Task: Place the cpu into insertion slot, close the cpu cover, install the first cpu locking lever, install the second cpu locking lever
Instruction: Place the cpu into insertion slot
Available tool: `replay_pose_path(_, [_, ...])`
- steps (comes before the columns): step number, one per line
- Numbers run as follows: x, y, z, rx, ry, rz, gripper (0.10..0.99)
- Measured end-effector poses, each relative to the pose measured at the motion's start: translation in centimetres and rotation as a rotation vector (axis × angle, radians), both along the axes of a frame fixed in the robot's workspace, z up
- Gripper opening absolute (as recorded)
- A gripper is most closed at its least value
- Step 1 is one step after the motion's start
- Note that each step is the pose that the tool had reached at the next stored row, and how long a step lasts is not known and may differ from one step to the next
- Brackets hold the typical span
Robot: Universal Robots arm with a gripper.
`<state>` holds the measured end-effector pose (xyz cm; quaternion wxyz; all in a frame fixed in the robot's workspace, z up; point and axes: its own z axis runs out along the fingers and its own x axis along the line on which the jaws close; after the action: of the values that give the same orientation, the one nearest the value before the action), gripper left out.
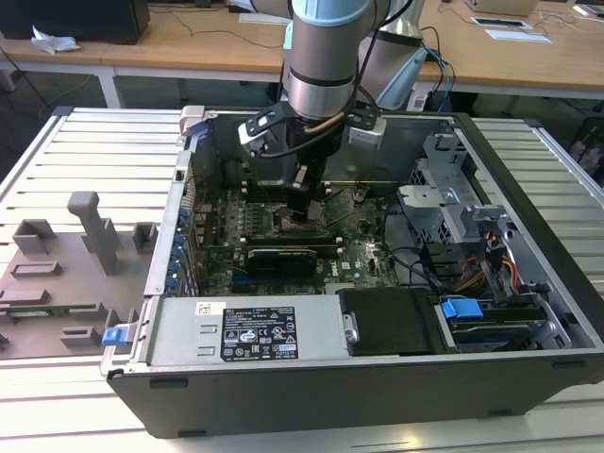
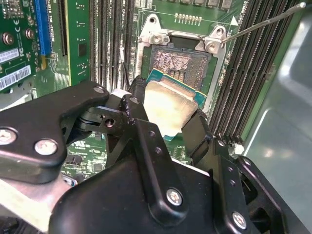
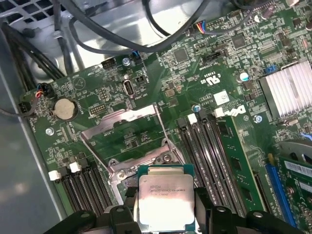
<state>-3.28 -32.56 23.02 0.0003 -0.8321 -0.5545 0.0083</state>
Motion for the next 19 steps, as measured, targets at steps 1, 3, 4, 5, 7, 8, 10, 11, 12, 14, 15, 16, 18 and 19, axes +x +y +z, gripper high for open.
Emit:
replay_pose_path(1, [0.0,0.0,0.0,0.0,0.0,-0.012,0.545])
replay_pose_path(3, [0.0,0.0,-0.01,-0.001,0.0,-0.033,0.545])
replay_pose_path(4, [0.0,0.0,-0.01,-0.001,0.0,-0.041,0.545])
replay_pose_path(5, [0.0,0.0,-0.01,-0.001,0.0,-0.054,0.545])
replay_pose_path(7, [0.0,0.0,-0.01,-0.002,0.0,-0.075,0.545])
replay_pose_path(8, [0.0,0.0,-0.01,-0.002,0.0001,-0.081,0.545])
replay_pose_path(10, [0.0,0.0,-0.02,-0.002,0.0001,-0.102,0.545])
replay_pose_path(11, [0.0,0.0,-0.02,-0.002,0.0,-0.107,0.545])
replay_pose_path(12, [0.0,0.0,-0.02,-0.002,0.0,-0.114,0.545])
replay_pose_path(14, [0.0,0.0,-0.02,-0.003,0.0001,-0.127,0.545])
replay_pose_path(15, [0.0,0.0,-0.03,-0.003,0.0,-0.137,0.545])
replay_pose_path(16, [0.0,0.0,-0.03,-0.003,0.0,-0.144,0.545])
replay_pose_path(18, [0.0,0.0,-0.04,-0.003,0.0,-0.156,0.545])
replay_pose_path(19, [0.0,0.0,-0.04,-0.004,0.0,-0.165,0.545])
